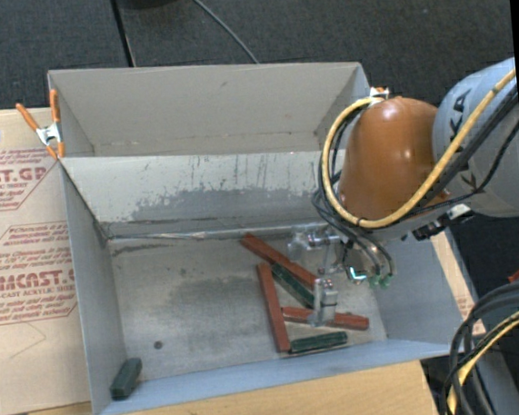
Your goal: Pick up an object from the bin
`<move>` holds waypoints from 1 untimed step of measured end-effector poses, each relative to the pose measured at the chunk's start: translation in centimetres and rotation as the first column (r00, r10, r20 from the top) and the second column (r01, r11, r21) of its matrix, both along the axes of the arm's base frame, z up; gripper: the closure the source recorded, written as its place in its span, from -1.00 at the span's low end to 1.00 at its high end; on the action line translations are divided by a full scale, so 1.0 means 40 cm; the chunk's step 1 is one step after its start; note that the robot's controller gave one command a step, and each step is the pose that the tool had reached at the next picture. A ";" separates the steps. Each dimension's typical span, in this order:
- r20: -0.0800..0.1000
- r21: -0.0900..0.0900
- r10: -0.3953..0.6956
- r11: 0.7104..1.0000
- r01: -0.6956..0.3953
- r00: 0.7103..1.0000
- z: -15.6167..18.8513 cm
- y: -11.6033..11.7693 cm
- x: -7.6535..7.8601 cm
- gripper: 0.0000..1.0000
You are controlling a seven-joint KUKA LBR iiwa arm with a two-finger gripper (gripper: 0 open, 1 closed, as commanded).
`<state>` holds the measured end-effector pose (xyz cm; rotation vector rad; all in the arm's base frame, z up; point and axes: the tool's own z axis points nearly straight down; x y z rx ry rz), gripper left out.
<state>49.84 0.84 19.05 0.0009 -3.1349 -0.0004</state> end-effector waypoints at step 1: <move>0.007 0.000 0.000 1.000 0.000 1.000 0.008 0.000 0.004 -1.00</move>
Offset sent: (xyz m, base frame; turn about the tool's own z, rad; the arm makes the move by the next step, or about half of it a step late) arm 0.0240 -0.0287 -0.1086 -0.2558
